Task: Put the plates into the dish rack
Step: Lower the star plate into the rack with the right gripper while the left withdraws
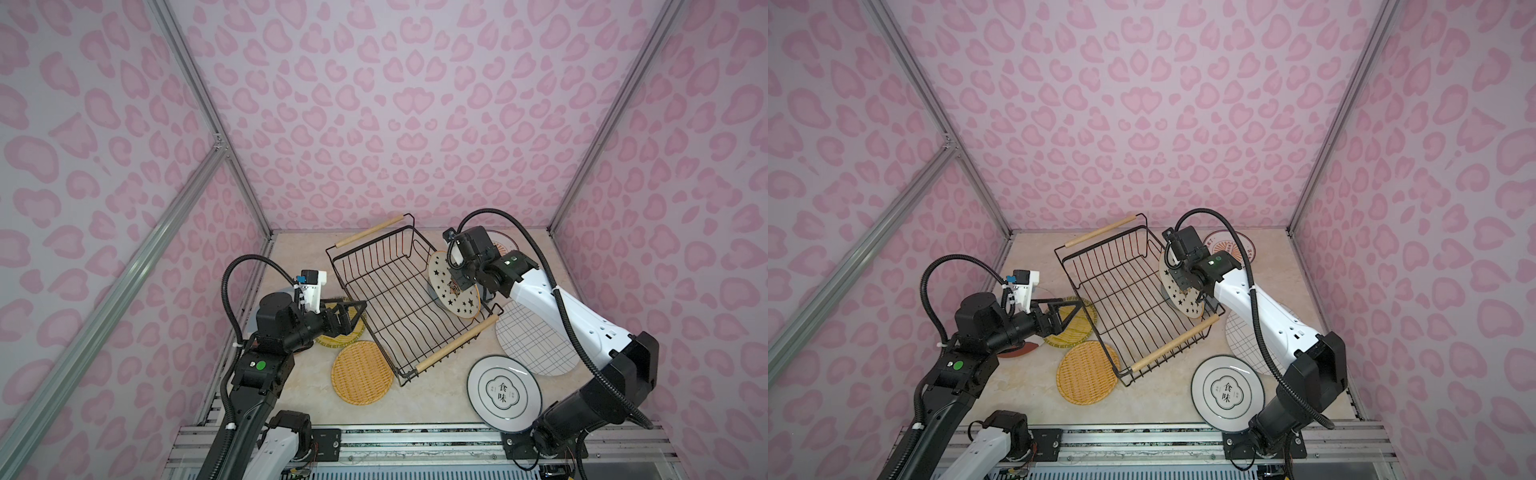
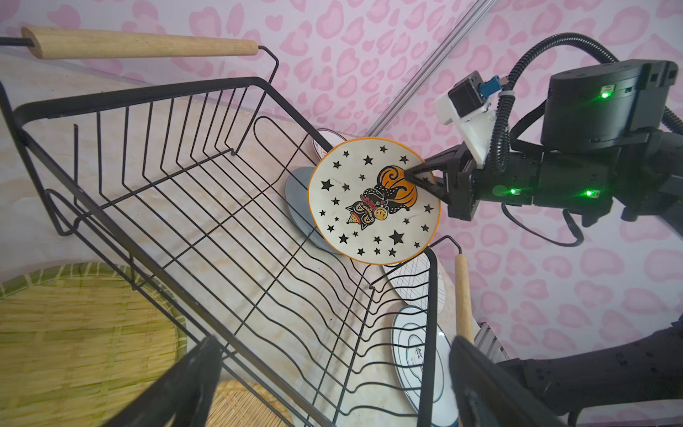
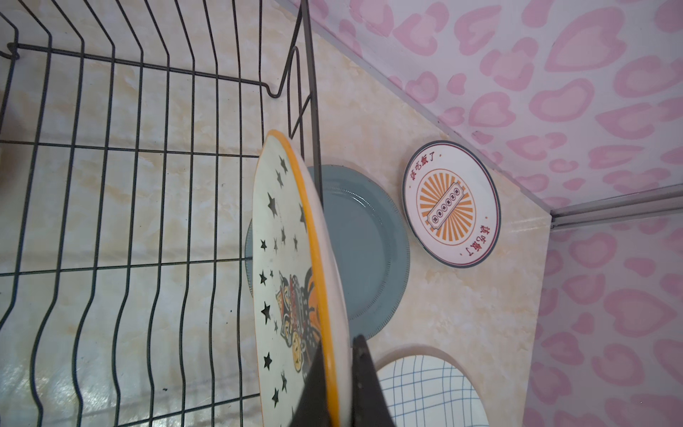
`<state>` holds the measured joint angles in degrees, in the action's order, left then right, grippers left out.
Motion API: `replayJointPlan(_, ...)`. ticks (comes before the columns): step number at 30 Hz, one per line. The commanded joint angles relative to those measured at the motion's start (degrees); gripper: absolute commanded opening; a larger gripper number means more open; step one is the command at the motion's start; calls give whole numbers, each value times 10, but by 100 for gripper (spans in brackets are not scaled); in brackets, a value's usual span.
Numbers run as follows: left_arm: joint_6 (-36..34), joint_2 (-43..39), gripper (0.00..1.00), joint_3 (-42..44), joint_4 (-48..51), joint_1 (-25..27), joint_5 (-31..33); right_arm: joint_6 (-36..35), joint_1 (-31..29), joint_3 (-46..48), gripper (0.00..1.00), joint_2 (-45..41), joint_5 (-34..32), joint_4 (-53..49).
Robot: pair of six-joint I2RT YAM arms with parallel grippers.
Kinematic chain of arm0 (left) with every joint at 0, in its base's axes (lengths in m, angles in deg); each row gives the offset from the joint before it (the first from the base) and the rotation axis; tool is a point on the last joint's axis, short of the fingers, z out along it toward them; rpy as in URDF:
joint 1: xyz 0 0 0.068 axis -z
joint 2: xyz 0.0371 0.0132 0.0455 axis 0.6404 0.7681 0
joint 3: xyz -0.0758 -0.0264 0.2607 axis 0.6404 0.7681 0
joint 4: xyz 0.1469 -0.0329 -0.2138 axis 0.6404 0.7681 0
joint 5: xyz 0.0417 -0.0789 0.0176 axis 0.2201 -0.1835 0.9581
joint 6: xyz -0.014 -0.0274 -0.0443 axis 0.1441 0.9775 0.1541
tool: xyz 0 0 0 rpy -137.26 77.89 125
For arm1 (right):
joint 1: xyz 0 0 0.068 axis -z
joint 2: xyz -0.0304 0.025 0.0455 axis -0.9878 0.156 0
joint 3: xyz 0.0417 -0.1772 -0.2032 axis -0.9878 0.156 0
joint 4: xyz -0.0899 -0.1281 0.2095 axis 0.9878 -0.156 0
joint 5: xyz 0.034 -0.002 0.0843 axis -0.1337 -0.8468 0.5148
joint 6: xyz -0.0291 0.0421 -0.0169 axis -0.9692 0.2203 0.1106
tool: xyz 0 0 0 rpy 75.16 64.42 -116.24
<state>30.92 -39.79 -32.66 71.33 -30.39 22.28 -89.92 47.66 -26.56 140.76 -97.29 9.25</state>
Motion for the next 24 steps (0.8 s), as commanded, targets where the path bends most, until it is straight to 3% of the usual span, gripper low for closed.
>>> replayJointPlan(1,-8,-1,98,1,-7,0,-5,-4,-1,6,0,5,-24,53)
replayJointPlan(11,-10,-10,98,1,-6,-1,-2,-12,-3,-2,0,12,-3,12)
replayJointPlan(24,-12,-13,98,0,-5,-3,-1,11,-31,-9,0,9,-23,-40)
